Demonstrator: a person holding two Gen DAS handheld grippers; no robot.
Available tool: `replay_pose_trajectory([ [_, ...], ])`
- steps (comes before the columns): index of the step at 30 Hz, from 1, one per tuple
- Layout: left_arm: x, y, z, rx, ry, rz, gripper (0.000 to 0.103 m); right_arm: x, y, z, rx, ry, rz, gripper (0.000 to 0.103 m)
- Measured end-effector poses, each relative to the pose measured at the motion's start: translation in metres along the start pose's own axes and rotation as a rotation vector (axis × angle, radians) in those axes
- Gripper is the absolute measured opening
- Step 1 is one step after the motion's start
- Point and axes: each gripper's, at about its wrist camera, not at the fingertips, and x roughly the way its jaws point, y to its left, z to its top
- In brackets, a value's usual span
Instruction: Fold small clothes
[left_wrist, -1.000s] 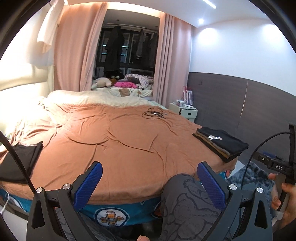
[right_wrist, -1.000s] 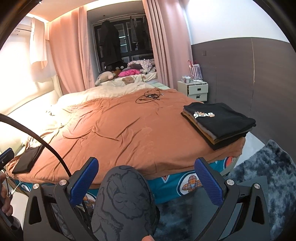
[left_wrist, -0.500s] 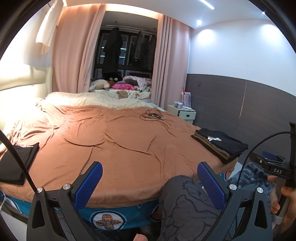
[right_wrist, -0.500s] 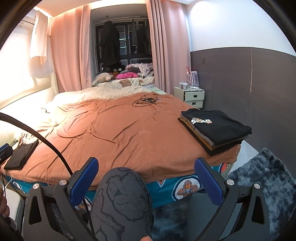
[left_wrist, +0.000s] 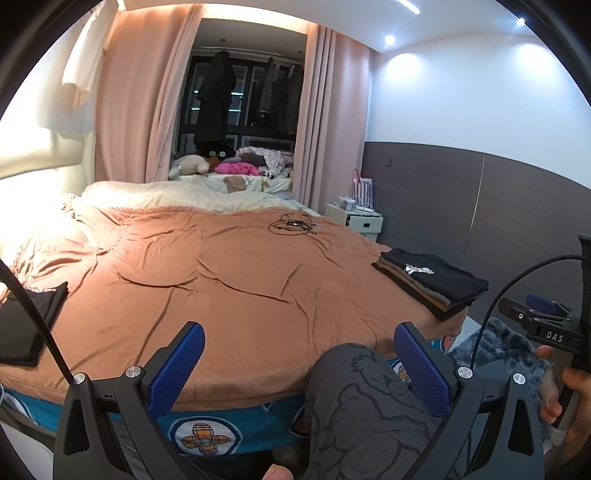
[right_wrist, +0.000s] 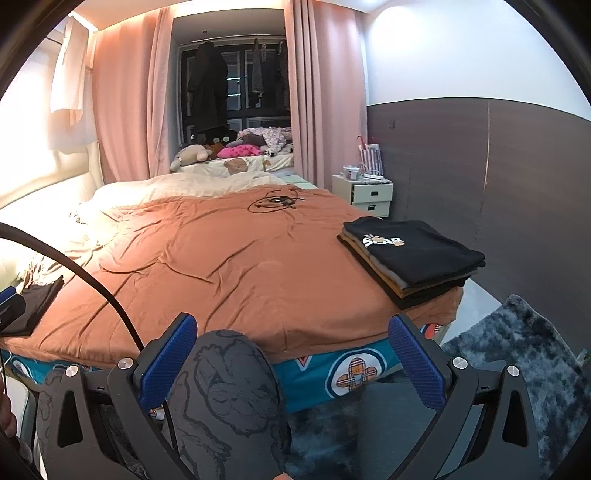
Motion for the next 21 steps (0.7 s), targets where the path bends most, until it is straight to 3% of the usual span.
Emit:
replay_pose_trajectory([
  [21,-0.003,0.001,0.002,-0.005,-0.004,0.009,0.103,0.003,0.005,0.0,0.006,0.003,-0.012,0.103],
])
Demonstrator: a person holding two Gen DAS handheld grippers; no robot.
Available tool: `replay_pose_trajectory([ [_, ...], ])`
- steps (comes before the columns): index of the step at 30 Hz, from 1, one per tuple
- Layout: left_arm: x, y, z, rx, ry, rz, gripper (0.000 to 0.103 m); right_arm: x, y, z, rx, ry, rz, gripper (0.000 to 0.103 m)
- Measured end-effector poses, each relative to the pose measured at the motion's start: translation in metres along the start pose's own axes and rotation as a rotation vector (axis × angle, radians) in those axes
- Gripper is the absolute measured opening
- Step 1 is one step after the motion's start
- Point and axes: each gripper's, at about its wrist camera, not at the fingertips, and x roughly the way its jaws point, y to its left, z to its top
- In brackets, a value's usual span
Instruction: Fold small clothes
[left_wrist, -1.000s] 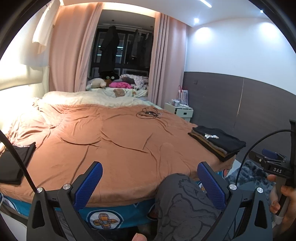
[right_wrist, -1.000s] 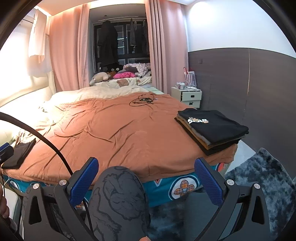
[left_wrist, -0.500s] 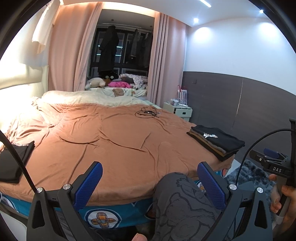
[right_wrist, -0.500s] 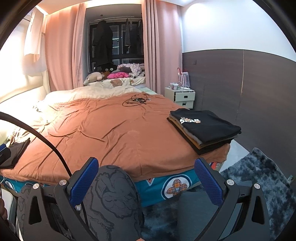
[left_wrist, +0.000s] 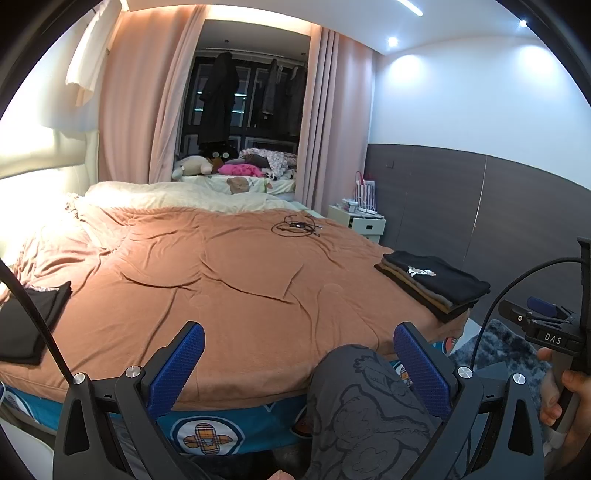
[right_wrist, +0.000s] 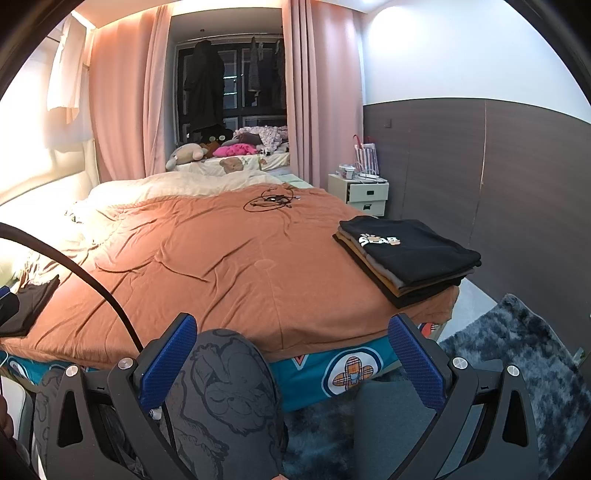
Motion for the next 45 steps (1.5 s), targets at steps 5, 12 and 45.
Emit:
replay_pose_trajectory([
  [5,-0.001,0.0,0.001,0.0,0.001,0.002,0.103,0.0,-0.002,-0.002,0.001,-0.001,0.0,0.103],
  [12,-0.001,0.001,0.002,0.001,0.0,0.004,0.103,0.0,-0.005,-0.002,0.003,0.001,0.003,0.103],
  [45,0.009,-0.001,0.0,-0.005,0.035,-0.037,0.103,0.002,-0.009,-0.003,0.004,0.002,0.005,0.103],
])
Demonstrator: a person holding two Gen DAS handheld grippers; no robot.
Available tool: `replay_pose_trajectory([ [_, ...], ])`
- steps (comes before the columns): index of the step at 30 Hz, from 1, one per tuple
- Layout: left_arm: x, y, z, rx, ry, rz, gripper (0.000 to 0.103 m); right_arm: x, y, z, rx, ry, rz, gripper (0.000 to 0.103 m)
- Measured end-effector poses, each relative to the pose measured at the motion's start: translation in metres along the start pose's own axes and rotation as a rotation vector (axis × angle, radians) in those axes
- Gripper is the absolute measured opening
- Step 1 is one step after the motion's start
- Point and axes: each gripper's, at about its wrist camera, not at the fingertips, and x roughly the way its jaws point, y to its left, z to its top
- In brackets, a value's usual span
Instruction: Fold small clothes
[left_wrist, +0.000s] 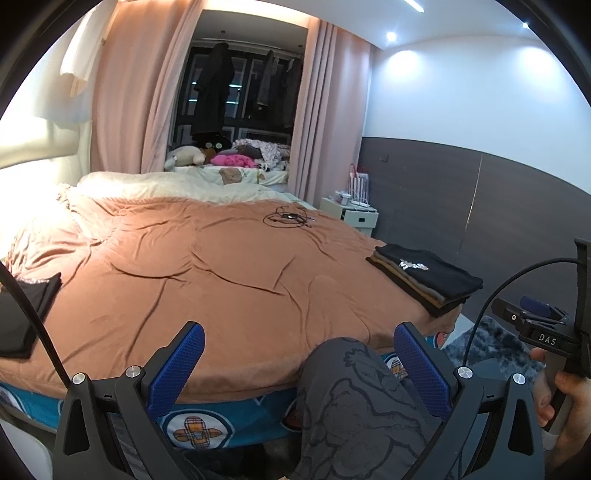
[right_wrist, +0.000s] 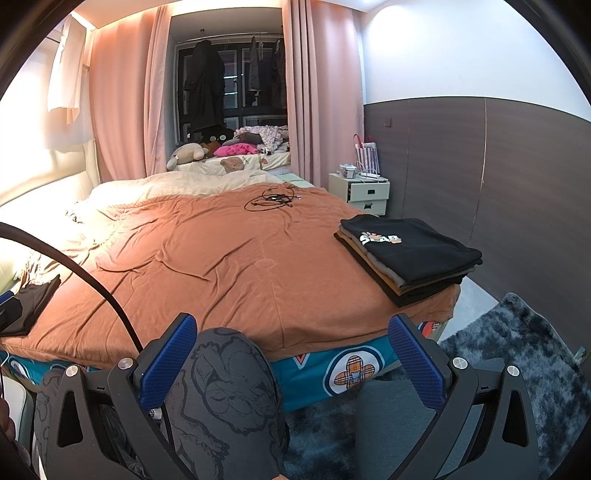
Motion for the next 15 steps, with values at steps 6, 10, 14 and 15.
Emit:
replay_pose_trajectory([
  [6,0.027,-0.005,0.005,0.027,-0.003,-0.003,0.103,0.008,-0.006,0.001,0.007,-0.001,-0.002,0.103],
  [10,0.04,-0.007,0.005,0.038,-0.014,-0.008,0.103,0.011,-0.011,0.006,0.003,-0.016,-0.003,0.103],
  [14,0.049,-0.008,0.003,0.04,-0.007,-0.007,0.103,0.012,-0.016,0.008,0.01,-0.024,-0.001,0.103],
  [15,0.049,-0.008,0.003,0.042,-0.008,-0.002,0.103,0.012,-0.017,0.008,0.011,-0.026,0.0,0.103],
])
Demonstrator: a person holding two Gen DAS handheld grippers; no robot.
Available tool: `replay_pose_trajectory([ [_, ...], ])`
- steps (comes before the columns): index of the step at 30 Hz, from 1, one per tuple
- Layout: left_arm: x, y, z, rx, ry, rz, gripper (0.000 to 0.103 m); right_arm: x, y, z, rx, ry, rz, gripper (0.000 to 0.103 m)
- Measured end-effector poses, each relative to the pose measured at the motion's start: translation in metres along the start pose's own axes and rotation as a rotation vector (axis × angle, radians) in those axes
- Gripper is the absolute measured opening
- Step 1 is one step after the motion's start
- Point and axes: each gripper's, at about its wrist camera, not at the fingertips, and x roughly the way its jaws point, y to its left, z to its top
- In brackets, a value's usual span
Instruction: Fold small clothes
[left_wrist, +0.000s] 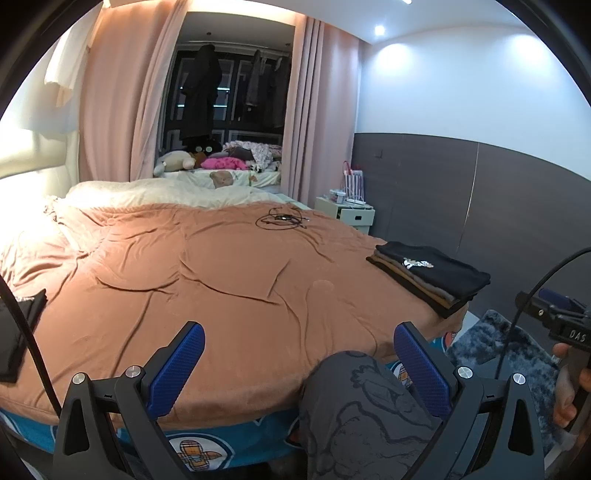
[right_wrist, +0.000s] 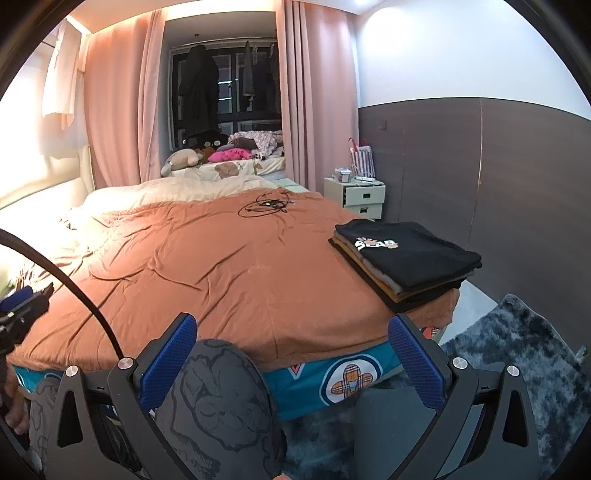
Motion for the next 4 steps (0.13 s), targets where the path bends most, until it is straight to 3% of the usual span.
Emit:
replay_pose_trajectory([
  [4,-0.0019,-0.0027,-0.0022,0.02,0.002,-0.01,0.103,0.0037,-0.0052,-0.0032,-0.004,0.005,0.003,0.103],
])
